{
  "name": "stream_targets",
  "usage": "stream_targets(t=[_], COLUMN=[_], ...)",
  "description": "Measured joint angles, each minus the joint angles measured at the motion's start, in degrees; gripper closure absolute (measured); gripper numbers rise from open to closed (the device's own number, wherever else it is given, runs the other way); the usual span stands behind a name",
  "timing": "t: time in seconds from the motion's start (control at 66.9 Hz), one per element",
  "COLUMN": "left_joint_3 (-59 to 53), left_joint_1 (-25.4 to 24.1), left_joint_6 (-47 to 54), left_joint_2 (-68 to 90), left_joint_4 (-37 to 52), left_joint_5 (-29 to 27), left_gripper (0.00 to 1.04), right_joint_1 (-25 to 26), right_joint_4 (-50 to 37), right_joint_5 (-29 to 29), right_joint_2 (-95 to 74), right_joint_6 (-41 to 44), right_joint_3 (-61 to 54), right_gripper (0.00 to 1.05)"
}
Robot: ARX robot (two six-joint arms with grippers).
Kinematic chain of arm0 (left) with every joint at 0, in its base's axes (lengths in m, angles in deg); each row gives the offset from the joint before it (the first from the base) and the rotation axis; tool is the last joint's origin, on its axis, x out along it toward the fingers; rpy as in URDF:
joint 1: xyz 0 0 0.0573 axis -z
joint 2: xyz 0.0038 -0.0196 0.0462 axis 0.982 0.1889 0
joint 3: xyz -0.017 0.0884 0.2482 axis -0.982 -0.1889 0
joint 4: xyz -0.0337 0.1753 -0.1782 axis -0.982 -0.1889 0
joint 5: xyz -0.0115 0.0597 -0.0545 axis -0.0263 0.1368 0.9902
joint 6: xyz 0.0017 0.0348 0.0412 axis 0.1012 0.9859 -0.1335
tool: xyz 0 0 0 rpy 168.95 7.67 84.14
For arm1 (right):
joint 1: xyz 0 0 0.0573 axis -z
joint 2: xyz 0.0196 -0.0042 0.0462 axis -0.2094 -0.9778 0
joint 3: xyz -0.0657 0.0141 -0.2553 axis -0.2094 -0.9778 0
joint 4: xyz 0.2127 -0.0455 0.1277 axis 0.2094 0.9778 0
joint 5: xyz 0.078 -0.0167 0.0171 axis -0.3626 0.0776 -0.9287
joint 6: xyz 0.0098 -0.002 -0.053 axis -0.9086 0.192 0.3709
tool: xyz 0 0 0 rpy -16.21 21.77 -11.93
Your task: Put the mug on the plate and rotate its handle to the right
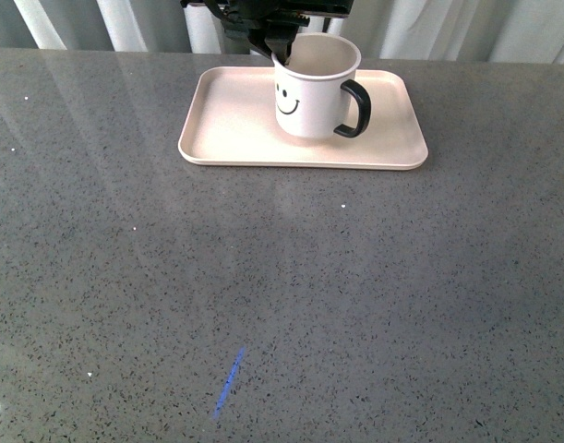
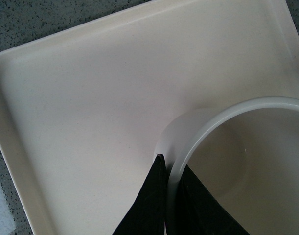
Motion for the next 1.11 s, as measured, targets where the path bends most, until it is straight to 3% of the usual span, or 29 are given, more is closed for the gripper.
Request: stream_targets(t=[0.897,1.106], left_joint_3=[3.7,3.7], left_joint_1=[0.2,0.2], left_joint_6=[0.0,-0.1], left_joint_2=[3.8,3.8], left_joint_4=[-2.7,-2.7], left_joint_5=[0.0,0.4], left_gripper=[1.02,0.73], right_joint_1=[0.0,0.0], right_joint_4=[0.0,0.0], right_joint_5=[0.0,0.0], right_joint_2=[0.0,0.0], right_joint_6=[0.0,0.0], right_joint_3=[0.0,0.0], right_gripper=[0.09,0.09])
